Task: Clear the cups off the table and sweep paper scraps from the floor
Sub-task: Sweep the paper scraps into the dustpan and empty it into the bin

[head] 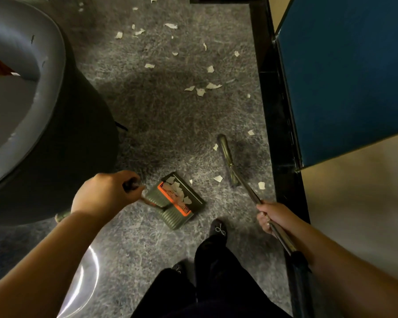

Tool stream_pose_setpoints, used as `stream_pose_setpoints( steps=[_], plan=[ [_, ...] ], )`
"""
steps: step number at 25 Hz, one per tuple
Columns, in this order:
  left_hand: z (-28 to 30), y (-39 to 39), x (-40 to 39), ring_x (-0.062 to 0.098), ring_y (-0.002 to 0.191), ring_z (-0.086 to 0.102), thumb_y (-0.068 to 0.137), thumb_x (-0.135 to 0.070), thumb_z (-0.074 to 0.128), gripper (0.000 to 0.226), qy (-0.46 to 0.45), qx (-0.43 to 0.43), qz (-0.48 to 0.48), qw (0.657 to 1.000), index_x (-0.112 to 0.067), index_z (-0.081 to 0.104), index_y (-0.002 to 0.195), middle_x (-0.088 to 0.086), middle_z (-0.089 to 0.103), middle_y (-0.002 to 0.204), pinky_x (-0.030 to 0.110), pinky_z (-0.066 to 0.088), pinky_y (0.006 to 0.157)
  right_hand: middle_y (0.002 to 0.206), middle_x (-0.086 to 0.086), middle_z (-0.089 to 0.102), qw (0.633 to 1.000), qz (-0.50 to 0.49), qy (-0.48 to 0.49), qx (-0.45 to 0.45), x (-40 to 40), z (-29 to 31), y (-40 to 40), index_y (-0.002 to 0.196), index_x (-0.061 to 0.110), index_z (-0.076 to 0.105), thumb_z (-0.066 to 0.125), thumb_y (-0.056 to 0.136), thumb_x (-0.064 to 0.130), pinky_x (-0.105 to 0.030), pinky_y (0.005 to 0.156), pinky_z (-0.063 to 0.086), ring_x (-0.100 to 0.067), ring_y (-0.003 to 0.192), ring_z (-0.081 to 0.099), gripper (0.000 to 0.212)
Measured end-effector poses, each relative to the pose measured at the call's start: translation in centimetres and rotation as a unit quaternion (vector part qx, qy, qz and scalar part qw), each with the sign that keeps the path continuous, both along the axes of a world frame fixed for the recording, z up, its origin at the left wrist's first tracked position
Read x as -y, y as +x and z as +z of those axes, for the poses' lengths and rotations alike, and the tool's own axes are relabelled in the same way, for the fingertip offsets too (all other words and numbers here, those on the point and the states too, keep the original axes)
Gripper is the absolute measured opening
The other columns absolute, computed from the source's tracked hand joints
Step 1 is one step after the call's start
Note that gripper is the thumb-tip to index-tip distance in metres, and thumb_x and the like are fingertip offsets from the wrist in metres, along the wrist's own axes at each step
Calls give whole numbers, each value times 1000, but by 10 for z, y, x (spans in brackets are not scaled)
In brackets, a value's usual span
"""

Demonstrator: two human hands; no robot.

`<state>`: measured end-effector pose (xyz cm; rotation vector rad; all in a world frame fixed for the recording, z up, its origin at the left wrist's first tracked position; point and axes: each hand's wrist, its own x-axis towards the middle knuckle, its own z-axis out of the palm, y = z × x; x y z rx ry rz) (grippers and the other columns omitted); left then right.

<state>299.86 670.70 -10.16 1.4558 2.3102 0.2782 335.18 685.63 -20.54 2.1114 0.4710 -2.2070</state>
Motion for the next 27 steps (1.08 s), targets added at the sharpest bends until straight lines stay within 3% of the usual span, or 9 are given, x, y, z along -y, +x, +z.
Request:
stream_pose_setpoints(
  steps=[6, 10, 13, 17, 21, 27],
  plan=[
    [-2, -3, -29, 23, 64, 63, 82, -42, 69, 23, -2, -20, -21, 1000, -25, 71, 98, 2, 66, 73, 38, 55, 60, 52, 1, 45, 991, 90, 83, 60, -21, -25, -13, 73, 17, 46, 46, 97, 13, -14, 32, 32, -5, 31, 40, 24],
    [-8, -21, -34, 21, 57, 60, 81, -36, 74, 18, 33, -19, -26, 999, -25, 72, 95, -1, 64, 65, 35, 53, 52, 39, 4, 40, 997, 47, -19, 53, -17, -53, -47, 71, 15, 40, 38, 101, 16, -10, 33, 29, -7, 26, 36, 30],
    [-12, -31, -32, 20, 58, 61, 81, -38, 73, 18, 37, -12, -29, 999, -27, 72, 94, -2, 65, 67, 35, 54, 53, 39, 5, 36, 992, 115, -30, 53, 2, -64, -79, 69, 17, 37, 35, 101, 14, -12, 32, 27, -6, 27, 34, 33],
    [-17, -34, -21, 20, 55, 60, 81, -35, 72, 13, 44, -9, -52, 998, -25, 71, 90, -3, 64, 64, 31, 51, 50, 60, 0, 38, 990, 129, -7, 60, 30, -67, -118, 66, 22, 34, 39, 98, 4, -23, 51, 30, -9, 50, 35, 37],
    [-21, -32, -12, 24, 55, 60, 82, -36, 71, 14, 45, -4, -62, 997, -25, 71, 91, -1, 64, 63, 33, 53, 51, 39, 3, 36, 987, 92, -132, -26, 50, -50, -133, 66, 18, 35, 34, 103, 21, -12, 31, 26, -7, 25, 33, 37],
    [-21, -37, -5, 20, 52, 58, 84, -35, 70, 12, 51, 3, -75, 996, -24, 68, 87, -3, 61, 60, 33, 52, 50, 45, 4, 36, 993, 57, -77, -73, 85, -17, -123, 84, 20, 41, 36, 103, 14, -11, 32, 26, -4, 29, 34, 20]
  ],
)
